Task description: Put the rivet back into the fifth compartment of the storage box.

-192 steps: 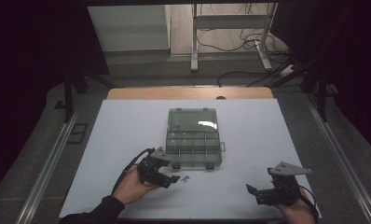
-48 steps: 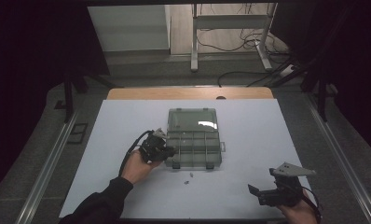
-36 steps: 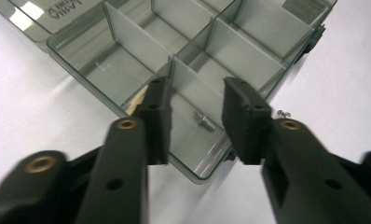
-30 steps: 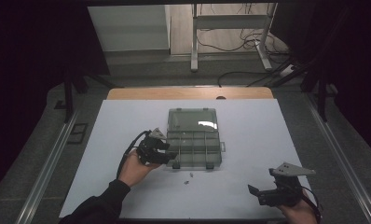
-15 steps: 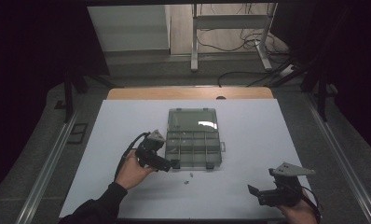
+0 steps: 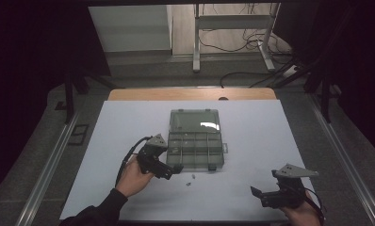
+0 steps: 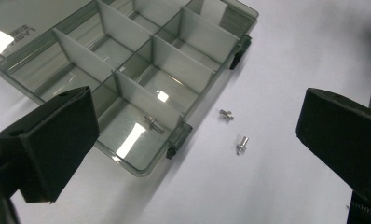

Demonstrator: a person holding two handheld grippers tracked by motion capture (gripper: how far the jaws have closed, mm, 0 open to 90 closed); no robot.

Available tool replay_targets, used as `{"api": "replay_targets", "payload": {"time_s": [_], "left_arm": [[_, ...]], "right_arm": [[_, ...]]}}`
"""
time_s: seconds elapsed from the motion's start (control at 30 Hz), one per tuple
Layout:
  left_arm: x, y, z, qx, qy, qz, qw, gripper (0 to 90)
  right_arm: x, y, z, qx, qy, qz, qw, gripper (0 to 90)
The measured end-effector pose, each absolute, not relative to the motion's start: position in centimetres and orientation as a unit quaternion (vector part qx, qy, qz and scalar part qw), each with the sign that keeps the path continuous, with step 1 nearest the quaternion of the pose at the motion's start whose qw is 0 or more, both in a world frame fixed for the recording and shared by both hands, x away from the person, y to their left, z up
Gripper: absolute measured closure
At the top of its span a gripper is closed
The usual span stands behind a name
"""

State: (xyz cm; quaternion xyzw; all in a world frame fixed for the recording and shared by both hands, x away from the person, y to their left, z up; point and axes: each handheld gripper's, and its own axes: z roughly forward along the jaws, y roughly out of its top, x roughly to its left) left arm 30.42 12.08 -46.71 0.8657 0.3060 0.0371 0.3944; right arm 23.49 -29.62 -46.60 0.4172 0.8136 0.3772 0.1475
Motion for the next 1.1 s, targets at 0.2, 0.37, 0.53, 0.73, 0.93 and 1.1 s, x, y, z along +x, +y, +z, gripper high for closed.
{"api": "replay_targets", "payload": {"time_s": [0.2, 0.37, 0.53, 0.73, 0.93, 1.1], "left_arm": [[29.5, 11.9, -46.9, 0.874, 0.28, 0.046, 0.394, 0.0], [28.9, 11.8, -47.4, 0.869, 0.283, 0.022, 0.406, 0.0], [28.4, 11.6, -47.7, 0.869, 0.283, 0.015, 0.406, 0.0], [27.7, 10.8, -47.9, 0.874, 0.281, 0.009, 0.396, 0.2], [27.4, 9.7, -48.9, 0.895, 0.272, 0.008, 0.353, 0.6], [27.2, 9.0, -49.5, 0.905, 0.254, -0.009, 0.34, 3.9]], "right_arm": [[23.5, -29.6, -46.6, 0.418, 0.813, 0.377, 0.148, 0.0], [23.5, -29.6, -46.6, 0.417, 0.813, 0.378, 0.148, 0.0], [23.5, -29.6, -46.6, 0.417, 0.813, 0.378, 0.149, 0.0], [23.5, -29.6, -46.6, 0.417, 0.813, 0.378, 0.148, 0.0], [23.5, -29.6, -46.6, 0.417, 0.814, 0.377, 0.148, 0.0], [23.5, -29.6, -46.6, 0.417, 0.814, 0.376, 0.147, 0.0]]}}
